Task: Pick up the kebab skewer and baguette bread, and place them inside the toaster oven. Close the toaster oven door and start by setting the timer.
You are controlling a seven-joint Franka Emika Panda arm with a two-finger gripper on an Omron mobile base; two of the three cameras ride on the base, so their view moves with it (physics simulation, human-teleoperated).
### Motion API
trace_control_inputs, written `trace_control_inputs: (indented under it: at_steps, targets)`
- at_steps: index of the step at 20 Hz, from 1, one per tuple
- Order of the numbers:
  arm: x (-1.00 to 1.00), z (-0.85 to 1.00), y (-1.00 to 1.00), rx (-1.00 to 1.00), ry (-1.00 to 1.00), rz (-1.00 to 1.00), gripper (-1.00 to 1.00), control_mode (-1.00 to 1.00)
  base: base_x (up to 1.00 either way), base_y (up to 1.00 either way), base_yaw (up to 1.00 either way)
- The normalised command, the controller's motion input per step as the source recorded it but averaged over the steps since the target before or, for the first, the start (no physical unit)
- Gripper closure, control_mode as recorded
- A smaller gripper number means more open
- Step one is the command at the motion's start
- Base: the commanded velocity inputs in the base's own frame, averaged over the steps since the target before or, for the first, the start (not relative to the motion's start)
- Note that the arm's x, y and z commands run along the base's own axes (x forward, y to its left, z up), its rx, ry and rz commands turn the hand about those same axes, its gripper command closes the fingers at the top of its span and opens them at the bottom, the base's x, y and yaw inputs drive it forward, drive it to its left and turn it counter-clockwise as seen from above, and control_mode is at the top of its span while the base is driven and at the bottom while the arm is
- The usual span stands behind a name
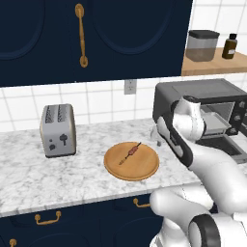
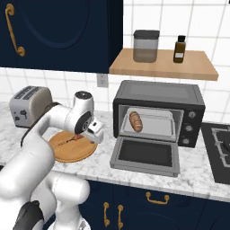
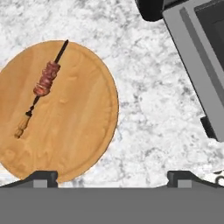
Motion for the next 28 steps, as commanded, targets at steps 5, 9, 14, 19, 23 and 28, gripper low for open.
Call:
trace_control_inputs:
  at_steps: [5,9,14,19,23,28]
  targets:
    - [0.15,-0.27,1.00,0.06,-0.04,-0.23,-1.00,-1.00,0.00,0.00,0.00]
    - [0.26,-0.09,1.00,0.08,-0.02,-0.15,-1.00,-1.00,0.00,0.00,0.00]
    - [0.54,-0.09,0.72,0.12,-0.01,-0.18,-1.00,-1.00,0.00,0.00,0.00]
    - [0.22,-0.02,0.19,0.06,0.01,-0.09,-1.00,-1.00,0.00,0.00,0.00]
    - [0.10,-0.02,0.00,0.00,0.06,0.00,-1.00,-1.00,0.00,0.00,0.00]
    - [0.11,-0.01,0.00,0.00,0.07,0.00,-1.00,-1.00,0.00,0.00,0.00]
